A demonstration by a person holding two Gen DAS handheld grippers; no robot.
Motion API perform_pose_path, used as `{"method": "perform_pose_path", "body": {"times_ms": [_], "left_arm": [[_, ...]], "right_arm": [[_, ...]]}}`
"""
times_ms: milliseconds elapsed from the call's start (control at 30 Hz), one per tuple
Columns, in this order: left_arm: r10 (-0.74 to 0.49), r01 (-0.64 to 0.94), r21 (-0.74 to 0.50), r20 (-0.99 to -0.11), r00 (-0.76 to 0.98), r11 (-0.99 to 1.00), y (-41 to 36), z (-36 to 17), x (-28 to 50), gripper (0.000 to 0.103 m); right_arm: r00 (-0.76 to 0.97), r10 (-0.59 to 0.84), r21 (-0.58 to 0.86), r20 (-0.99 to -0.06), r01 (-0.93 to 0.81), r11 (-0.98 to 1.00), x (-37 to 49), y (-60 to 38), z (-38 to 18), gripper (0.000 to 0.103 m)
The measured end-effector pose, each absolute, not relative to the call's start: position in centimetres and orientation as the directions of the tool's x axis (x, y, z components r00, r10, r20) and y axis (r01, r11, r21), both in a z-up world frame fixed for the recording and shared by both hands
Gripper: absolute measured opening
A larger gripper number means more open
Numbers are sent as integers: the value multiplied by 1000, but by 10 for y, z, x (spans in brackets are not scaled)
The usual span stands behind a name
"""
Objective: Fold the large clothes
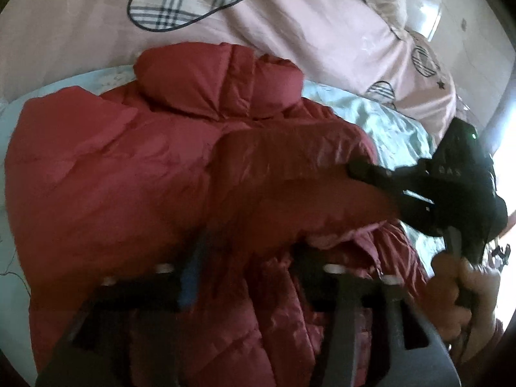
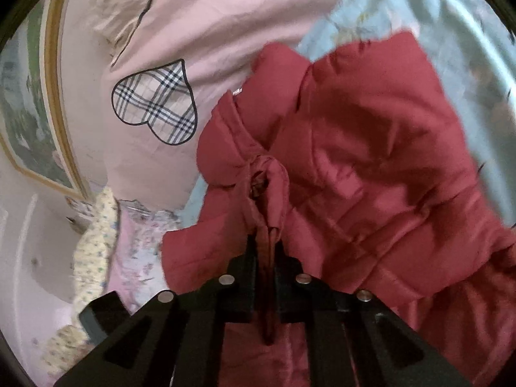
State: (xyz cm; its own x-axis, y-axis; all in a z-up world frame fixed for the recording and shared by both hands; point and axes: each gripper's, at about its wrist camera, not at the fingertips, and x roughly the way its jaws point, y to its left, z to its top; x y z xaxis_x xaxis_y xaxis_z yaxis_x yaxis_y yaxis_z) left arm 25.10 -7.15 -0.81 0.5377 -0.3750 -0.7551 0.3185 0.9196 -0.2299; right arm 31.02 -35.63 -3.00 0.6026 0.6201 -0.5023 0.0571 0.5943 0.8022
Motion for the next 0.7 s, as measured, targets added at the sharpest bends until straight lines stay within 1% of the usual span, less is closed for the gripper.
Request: {"method": "perform_pose_path", "body": {"times_ms": [33, 233, 367, 600, 700], "left_arm": [[-369, 317, -221, -751, 548, 922, -71, -6, 248, 84], [-370, 312, -222, -726, 579, 924, -57, 3, 244, 84], [-346, 287, -208, -713, 610, 935, -38, 8, 249, 84], [-276, 213, -179, -705, 653, 961, -1, 10, 274, 84], [-257, 181, -182, -708, 658, 966, 12, 6, 289, 84]], "right_arm": [[616, 600, 788, -511, 57, 613, 309, -360, -26, 6], [660, 509, 720, -552, 70, 690, 299, -386, -12, 6], [673, 448, 655, -588, 71, 752, 291, -396, -6, 6], [642, 360, 528, -677, 82, 845, 289, -390, -19, 6], [639, 333, 489, -694, 78, 869, 290, -386, -21, 6]]}}
